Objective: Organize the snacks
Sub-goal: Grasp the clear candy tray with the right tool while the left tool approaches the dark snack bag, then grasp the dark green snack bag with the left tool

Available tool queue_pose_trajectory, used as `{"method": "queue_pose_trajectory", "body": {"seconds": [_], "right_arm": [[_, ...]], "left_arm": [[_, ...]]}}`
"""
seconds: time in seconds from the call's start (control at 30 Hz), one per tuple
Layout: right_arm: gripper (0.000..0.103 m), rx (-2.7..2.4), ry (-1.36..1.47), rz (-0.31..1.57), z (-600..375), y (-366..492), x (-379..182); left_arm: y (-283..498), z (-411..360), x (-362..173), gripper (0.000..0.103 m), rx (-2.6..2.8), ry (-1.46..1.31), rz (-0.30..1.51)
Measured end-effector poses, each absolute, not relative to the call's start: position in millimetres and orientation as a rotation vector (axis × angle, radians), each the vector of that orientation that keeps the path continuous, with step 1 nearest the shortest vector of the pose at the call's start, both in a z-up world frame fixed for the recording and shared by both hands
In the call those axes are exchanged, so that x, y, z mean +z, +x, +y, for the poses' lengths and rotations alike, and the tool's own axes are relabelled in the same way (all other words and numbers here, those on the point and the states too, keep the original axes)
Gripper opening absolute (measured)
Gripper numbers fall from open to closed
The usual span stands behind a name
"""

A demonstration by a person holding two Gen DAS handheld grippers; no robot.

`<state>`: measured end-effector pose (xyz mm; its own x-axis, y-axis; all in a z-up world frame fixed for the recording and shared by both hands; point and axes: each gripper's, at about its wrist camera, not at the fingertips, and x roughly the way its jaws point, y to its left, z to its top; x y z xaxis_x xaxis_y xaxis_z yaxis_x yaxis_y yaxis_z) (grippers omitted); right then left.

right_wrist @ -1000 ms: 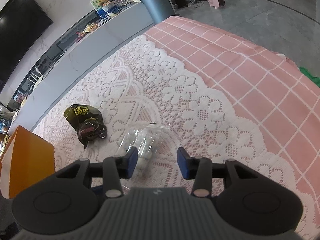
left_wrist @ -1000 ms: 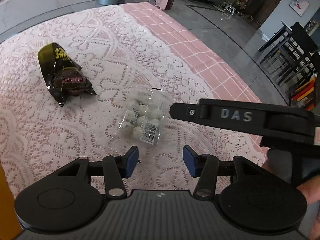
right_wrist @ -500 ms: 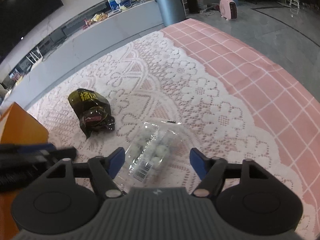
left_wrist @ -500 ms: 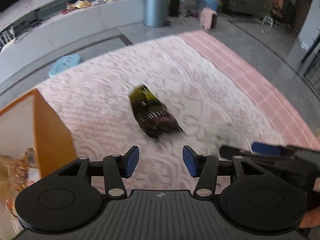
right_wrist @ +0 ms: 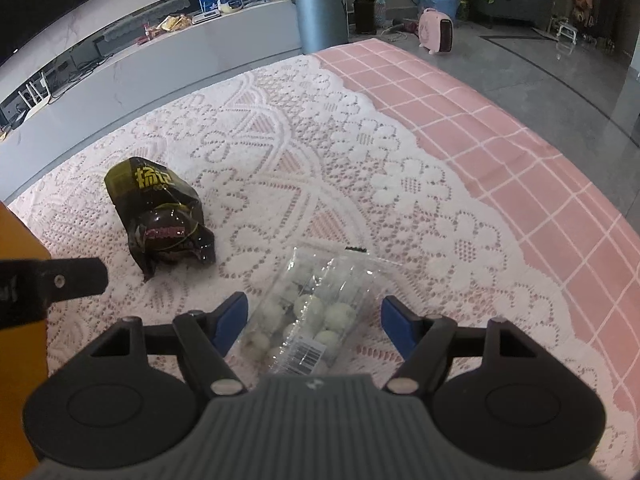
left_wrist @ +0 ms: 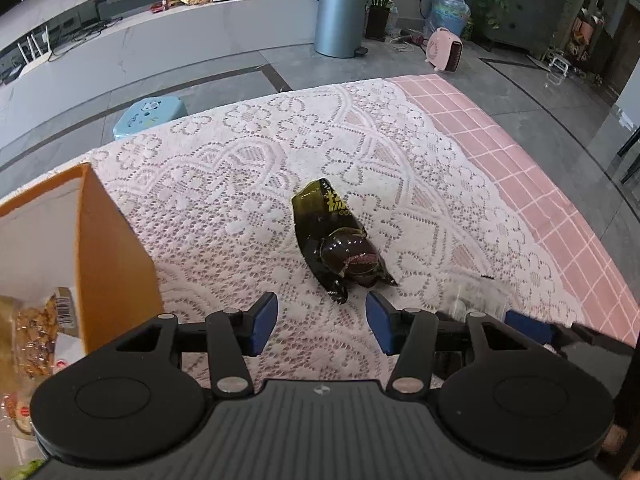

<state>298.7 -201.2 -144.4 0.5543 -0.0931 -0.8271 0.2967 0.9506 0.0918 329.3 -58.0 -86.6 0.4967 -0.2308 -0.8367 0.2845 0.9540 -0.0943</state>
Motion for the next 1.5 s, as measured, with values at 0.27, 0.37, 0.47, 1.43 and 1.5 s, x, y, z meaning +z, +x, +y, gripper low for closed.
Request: {"method": "queue_pose_trajectory", "body": {"seconds": [0.27,0.37,0.47,1.43,1.5], "right_arm": [[0.078,-0.172,0.184,0.971,-189.8,301.1,-147.4],[0.077,-0.153,0.101,0.987,-182.3,302.9,-151.0],[0.07,-0.153,0.122,0.984,-189.3,300.4,-148.6],[0.065,-0.077,0.192,0.93,-218.0,310.0,-144.2],[0.067,-0.079,0.203,0.937,-219.2,310.2,-144.8]], "left_arm": [[331.9,-65.2,-92.9,0.062,-0.311,0.074,1.007],[333.0,-64.1,-92.9,0.062,-0.3,0.076,1.007],[334.5,-62.4,-92.2,0.065,-0.293,0.069,1.004],[380.1,-85.4,-134.7,0.069,-0.282,-0.079,1.012],[378.9,-88.9,-134.5,0.068,-0.287,-0.048,0.998]]}}
